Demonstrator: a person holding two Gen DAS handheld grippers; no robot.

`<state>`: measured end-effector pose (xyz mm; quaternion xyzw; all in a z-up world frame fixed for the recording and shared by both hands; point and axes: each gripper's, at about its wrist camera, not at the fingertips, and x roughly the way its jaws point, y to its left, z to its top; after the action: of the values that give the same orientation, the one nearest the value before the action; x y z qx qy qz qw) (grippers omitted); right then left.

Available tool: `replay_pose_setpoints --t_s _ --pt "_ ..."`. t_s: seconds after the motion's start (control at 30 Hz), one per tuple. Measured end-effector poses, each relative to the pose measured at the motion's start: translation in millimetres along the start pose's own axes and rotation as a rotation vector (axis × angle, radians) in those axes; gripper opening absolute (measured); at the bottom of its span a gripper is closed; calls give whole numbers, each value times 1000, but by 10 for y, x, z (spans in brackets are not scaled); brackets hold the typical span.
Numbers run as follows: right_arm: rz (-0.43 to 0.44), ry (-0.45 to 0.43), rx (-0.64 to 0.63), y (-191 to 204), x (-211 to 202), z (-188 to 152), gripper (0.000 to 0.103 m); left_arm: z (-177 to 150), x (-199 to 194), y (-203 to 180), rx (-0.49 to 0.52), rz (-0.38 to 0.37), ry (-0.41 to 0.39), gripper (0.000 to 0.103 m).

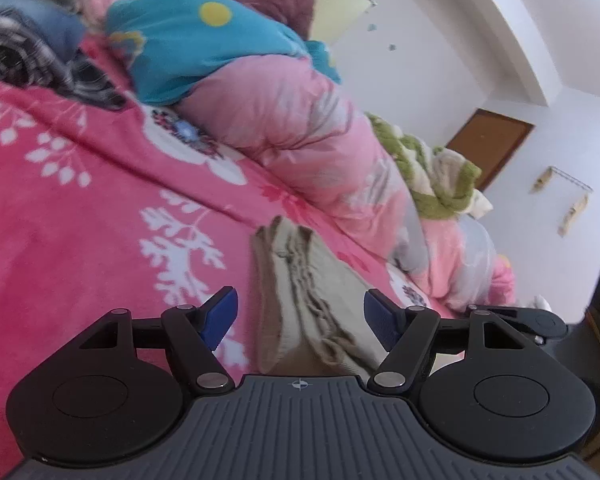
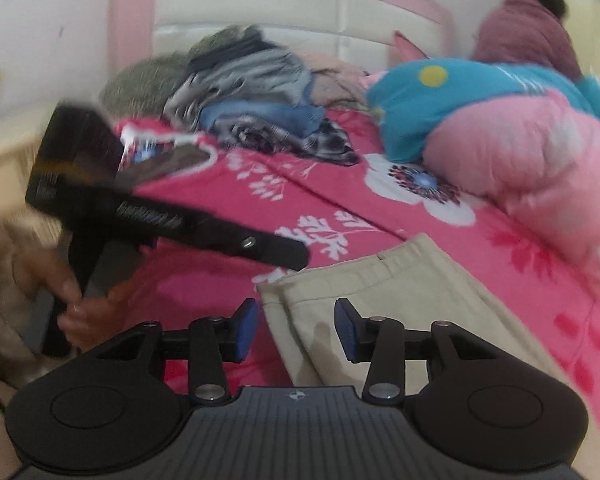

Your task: Fold clothes

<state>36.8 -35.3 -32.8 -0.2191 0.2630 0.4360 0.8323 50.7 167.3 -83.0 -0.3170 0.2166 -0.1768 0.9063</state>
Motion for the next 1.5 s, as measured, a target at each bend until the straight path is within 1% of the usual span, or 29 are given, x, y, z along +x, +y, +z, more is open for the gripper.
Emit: replay_pose_setpoints --t_s 0.07,0.1,0.13,0.17,0.23,0.33,0.4,0.47,0.5,0.63,0.73,0.8,0.83,0.87,0.9,0.97,1.03,1.1,1.17,1.2,1.23,1.27,1.3,1.37,1.4,1.43,1.5 --pt "-61 16 -56 96 99 -5 45 6 -11 25 -15 -2 -8 70" --pt "-82 22 -62 109 137 -9 37 10 -21 31 -21 -6 -13 70" --pt "-88 19 -38 83 151 -10 26 12 -33 39 -25 -12 -19 70" --pt "-93 14 -12 54 158 -11 5 14 -43 43 -30 -16 -25 70" --pt "-114 -34 77 -48 77 0 4 17 -56 53 -38 -11 -37 70" --pt "-187 -129 184 -185 -89 27 3 21 -58 100 -63 13 -45 70" --pt "-221 -199 252 -255 -189 59 3 27 -70 142 -87 22 -52 70" --pt "-215 -252 268 -276 -234 61 3 34 -87 164 -100 29 -63 70" --pt "-210 -257 258 -246 -210 49 3 36 -94 172 -106 32 -68 70" --pt "-194 -141 140 -3 124 -70 4 37 -98 167 -102 37 -72 70" --pt "-188 -93 108 123 248 -151 5 33 -100 142 -85 25 -78 70" --pt "-164 -74 113 137 253 -141 11 33 -97 127 -79 12 -81 71" --pt "-141 -78 120 130 221 -137 16 33 -96 122 -79 5 -83 71" --pt "-118 -82 126 123 189 -132 28 31 -98 115 -77 -3 -85 71" --pt "-94 -87 134 115 154 -127 37 29 -100 108 -75 -10 -87 71" --pt "-31 -112 162 74 55 -120 42 24 -99 85 -66 -24 -89 72" --pt "4 -124 214 -11 -37 -117 42 17 -94 56 -54 -38 -90 74" --pt "5 -140 300 -192 -123 -123 42 9 -75 17 -35 -48 -87 75" --pt "-13 -167 412 -434 -207 -133 40 -6 -41 -30 -10 -54 -76 75" --pt "-22 -182 468 -559 -230 -134 37 -12 -14 -54 2 -59 -66 75" --pt "-33 -192 531 -710 -231 -127 37 -19 14 -78 15 -61 -56 75" --pt "-46 -187 564 -824 -191 -104 35 -33 46 -103 35 -47 -40 75" --pt "-60 -179 592 -931 -143 -78 31 -47 80 -127 55 -28 -24 75" --pt "-87 -130 580 -1062 44 10 28 -86 142 -148 95 48 10 75" --pt "-86 -102 571 -1098 149 45 27 -96 168 -132 97 70 27 74" --pt "-78 -64 562 -1134 291 92 26 -105 191 -115 98 88 42 74" --pt "-73 -9 544 -1169 548 129 24 -109 207 -87 93 92 54 74"
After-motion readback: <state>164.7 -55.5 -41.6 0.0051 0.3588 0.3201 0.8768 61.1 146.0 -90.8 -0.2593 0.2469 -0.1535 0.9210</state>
